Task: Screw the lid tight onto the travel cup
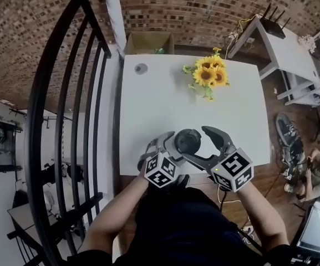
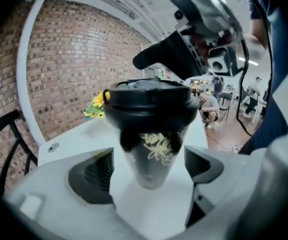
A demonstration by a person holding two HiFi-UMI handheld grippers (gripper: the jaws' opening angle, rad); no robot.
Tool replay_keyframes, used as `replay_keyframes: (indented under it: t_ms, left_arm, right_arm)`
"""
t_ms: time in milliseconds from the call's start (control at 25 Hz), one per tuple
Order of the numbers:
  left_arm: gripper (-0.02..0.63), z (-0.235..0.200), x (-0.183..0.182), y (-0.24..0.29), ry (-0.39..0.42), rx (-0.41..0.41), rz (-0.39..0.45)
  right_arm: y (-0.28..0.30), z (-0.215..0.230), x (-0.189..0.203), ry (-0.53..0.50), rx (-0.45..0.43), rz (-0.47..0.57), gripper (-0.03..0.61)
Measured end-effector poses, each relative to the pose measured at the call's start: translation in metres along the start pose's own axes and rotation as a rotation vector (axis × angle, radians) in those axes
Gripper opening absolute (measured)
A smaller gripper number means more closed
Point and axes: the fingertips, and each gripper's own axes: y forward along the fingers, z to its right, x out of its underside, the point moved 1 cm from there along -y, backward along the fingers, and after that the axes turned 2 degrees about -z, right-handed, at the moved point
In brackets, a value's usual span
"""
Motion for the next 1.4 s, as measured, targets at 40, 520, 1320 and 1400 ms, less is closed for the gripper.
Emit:
replay_keyframes:
  t_ms: [40,520,1320,1400]
  left_arm:
    - [0.438,-0.001,0.004,-0.008,-0.037,0.008,-0.007]
    - [0.003,-0.04,-0.093,-0.175,-0.401,-0.303,0.451]
    - [0.003,0.006,-0.132,-0.178,-0.291,-0.291,0.468]
    - [0.003,0.005,-0.132,-0.18,-0.299,-0.307,0.476]
  right_arm:
    - [-0.01,0.004,-0.005,0.021,-0.002,0.038,0.425]
    - [-0.116,0.046,-0.032,0.332,0.148,0.519,0.011]
    - [-0.152,0.013,-0.043,0.062,0.295,0.575,0.011]
    - [-0.154,0.012,-0.046,0.049,0.302,0.575,0.011]
